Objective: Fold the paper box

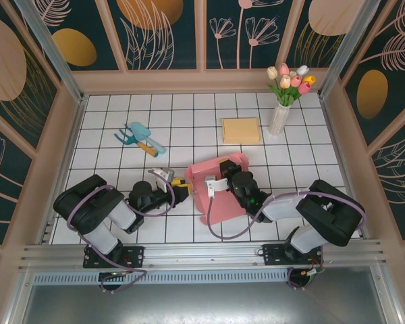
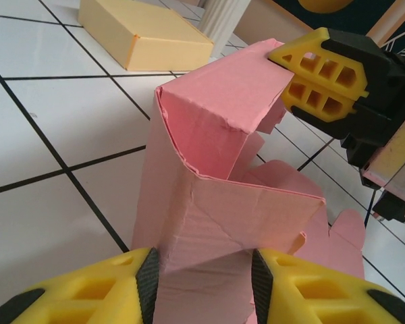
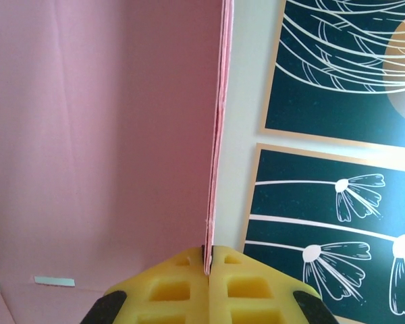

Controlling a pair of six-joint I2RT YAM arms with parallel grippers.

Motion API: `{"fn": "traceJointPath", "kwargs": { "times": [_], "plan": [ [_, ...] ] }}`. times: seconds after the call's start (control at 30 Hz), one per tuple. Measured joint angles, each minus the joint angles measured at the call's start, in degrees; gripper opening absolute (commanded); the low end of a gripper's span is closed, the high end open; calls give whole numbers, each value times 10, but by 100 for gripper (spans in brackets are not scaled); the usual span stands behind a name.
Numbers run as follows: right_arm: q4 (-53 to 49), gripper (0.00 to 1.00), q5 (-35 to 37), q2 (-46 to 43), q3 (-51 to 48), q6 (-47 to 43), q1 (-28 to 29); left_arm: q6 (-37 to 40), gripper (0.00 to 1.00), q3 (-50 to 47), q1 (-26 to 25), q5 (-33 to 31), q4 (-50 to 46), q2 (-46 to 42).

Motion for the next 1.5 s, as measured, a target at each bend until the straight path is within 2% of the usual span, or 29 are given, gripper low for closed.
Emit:
{"fn": "traceJointPath", "kwargs": {
  "times": [0.23, 0.7, 0.9, 1.17, 1.3, 1.5],
  "plan": [
    [0, 0, 6, 4, 0, 2, 0, -22, 47, 12, 0, 4, 31, 43],
    [0, 0, 4, 2, 0, 9, 6, -27, 56, -2, 0, -17, 22, 12],
    [0, 0, 4, -3, 0, 11, 6, -30, 56, -2, 0, -4, 32, 21],
    [-5, 0, 4, -11, 0, 12, 6, -28, 57, -1, -15, 22, 63, 111],
    [-7, 0, 4, -17, 0, 13, 6, -21, 57, -1, -15, 32, 75, 123],
    [-7, 0, 5, -24, 0, 13, 6, -4, 56, 25, -15, -6, 29, 114]
  ]
}}
